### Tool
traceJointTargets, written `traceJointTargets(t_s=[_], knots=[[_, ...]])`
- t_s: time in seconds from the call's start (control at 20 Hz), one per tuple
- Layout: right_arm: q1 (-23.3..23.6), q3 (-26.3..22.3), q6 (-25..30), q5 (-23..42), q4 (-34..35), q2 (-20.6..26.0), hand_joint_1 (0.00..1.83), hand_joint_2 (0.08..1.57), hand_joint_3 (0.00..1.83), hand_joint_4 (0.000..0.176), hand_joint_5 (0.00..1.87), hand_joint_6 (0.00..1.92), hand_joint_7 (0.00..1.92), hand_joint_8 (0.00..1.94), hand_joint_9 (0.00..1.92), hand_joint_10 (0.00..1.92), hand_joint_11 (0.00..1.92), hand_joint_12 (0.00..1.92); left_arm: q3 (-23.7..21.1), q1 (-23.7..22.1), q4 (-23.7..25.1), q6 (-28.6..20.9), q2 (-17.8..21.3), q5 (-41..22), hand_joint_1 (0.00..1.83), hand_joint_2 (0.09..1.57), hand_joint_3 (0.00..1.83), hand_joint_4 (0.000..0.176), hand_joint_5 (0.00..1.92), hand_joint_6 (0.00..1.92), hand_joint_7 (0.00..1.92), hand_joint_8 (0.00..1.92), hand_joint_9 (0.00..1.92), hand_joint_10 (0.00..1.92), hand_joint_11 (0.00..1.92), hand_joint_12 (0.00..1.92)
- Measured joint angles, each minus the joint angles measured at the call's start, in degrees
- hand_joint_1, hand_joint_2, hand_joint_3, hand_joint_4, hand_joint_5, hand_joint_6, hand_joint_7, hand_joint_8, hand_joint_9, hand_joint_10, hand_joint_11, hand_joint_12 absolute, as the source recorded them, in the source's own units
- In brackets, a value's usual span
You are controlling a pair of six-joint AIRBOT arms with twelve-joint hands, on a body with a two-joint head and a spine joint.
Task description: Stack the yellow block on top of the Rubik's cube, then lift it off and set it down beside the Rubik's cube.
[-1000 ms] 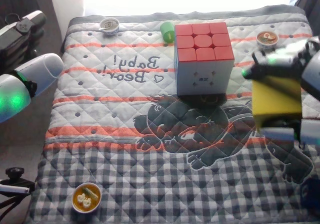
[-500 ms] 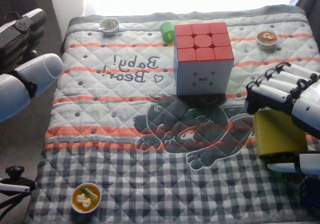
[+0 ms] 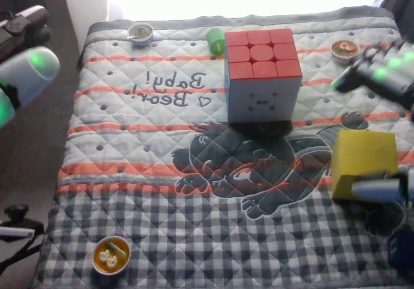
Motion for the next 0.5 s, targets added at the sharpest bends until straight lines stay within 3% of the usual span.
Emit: traceJointTargets(t_s=[0.05, 0.1, 0.15, 0.2, 0.25, 0.3, 0.35, 0.4, 0.45, 0.5], knots=[[0.0, -0.5, 0.0, 3.2, 0.7, 0.9, 0.57, 0.93, 0.0, 0.0, 0.0, 1.21, 0.0, 1.17, 0.0, 1.36, 0.0, 1.87, 0.3, 0.0, 1.0, -1.0, 0.5, 0.6, 0.61, 1.14, 0.0, 0.05, 0.59, 0.03, 0.68, 0.04, 0.66, 0.08, 0.24, 1.27], [0.0, -0.7, -0.1, 7.1, 1.2, 1.6, 0.53, 1.01, 0.0, 0.0, 0.0, 1.52, 0.0, 1.33, 0.0, 1.5, 0.0, 1.91, 0.6, -0.7, 1.9, -1.4, 1.3, 1.5, 0.62, 1.16, 0.01, 0.027, 0.63, 0.03, 0.73, 0.04, 0.71, 0.09, 0.33, 1.23], [0.0, -0.7, -0.1, 11.6, 1.7, 2.1, 0.58, 1.02, 0.0, 0.0, 0.0, 1.56, 0.0, 1.3, 0.0, 1.35, 0.0, 1.9, 0.6, -1.4, 2.8, -1.5, 1.9, 3.1, 0.71, 1.24, 0.01, 0.0, 0.64, 0.02, 0.78, 0.04, 0.8, 0.11, 0.43, 1.13], [0.0, -0.9, -0.2, 13.1, 1.9, 2.3, 0.58, 1.02, 0.0, 0.0, 0.0, 1.56, 0.0, 1.3, 0.0, 1.35, 0.0, 1.9, 0.6, -1.6, 3.4, -1.5, 2.3, 3.9, 0.71, 1.24, 0.01, 0.0, 0.64, 0.02, 0.78, 0.04, 0.8, 0.11, 0.43, 1.13], [0.0, -1.4, -1.8, 18.0, 2.2, 3.1, 0.38, 1.1, 0.01, 0.0, 0.0, 0.91, 0.0, 1.0, 0.0, 1.28, 0.0, 1.83, 0.5, -1.7, 5.5, -1.5, 3.3, 7.0, 0.72, 1.21, 0.0, 0.0, 0.66, 0.01, 0.8, 0.01, 0.84, 0.05, 0.45, 1.0], [0.3, -1.6, -3.1, 20.9, 2.3, 3.3, 0.24, 1.11, 0.01, 0.03, 0.0, 0.84, 0.0, 0.9, 0.0, 1.18, 0.0, 1.74, 0.3, -1.8, 5.9, -1.3, 3.8, 8.9, 0.67, 1.23, 0.01, 0.018, 0.61, 0.0, 0.77, 0.0, 0.84, 0.04, 0.48, 1.0], [0.9, -1.9, -4.0, 23.3, 3.0, 3.3, 0.13, 1.17, 0.02, 0.059, 0.0, 0.53, 0.0, 0.54, 0.0, 0.83, 0.0, 1.4, -0.4, -2.3, 6.0, -0.1, 4.4, 10.5, 0.64, 1.22, 0.0, 0.09, 0.61, 0.0, 0.73, 0.0, 0.79, 0.02, 0.42, 1.06], [1.5, -1.9, -5.2, 27.4, 3.0, 3.3, 0.16, 1.29, 0.02, 0.034, 0.0, 0.28, 0.08, 0.31, 0.01, 0.73, 0.0, 1.26, -1.2, -3.0, 7.2, 1.9, 5.5, 13.2, 0.65, 1.2, 0.0, 0.087, 0.54, 0.0, 0.69, 0.0, 0.79, 0.01, 0.3, 1.2], [1.6, -1.9, -5.7, 29.9, 3.1, 3.3, 0.14, 1.32, 0.01, 0.024, 0.13, 0.3, 0.23, 0.3, 0.1, 0.77, 0.0, 1.3, -1.7, -3.8, 7.9, 3.0, 6.0, 15.0, 0.62, 1.21, 0.0, 0.074, 0.47, 0.0, 0.59, 0.0, 0.76, 0.0, 0.3, 1.18], [3.6, -2.0, -6.0, 32.0, 3.6, 3.3, 0.2, 1.24, 0.0, 0.043, 0.12, 0.41, 0.27, 0.21, 0.1, 0.75, 0.0, 1.23, -2.2, -5.2, 9.2, 4.9, 6.4, 17.6, 0.54, 1.19, 0.0, 0.075, 0.38, 0.0, 0.46, 0.0, 0.64, 0.0, 0.22, 1.2]])
